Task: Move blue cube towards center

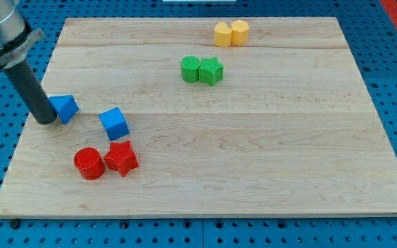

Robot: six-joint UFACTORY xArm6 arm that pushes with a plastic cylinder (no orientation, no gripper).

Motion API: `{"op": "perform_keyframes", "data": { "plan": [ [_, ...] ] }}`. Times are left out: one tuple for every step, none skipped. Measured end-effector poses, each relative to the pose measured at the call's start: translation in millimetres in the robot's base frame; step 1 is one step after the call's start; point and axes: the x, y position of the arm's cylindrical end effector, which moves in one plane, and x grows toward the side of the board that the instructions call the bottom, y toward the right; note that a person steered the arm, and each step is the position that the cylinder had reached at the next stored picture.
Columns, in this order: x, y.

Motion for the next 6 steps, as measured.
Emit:
{"op": "perform_keyframes", "data": {
  "plan": [
    [-9,24],
    [-7,52],
    [33,53],
    [42,77],
    [29,115],
    [16,143]
  ]
}}
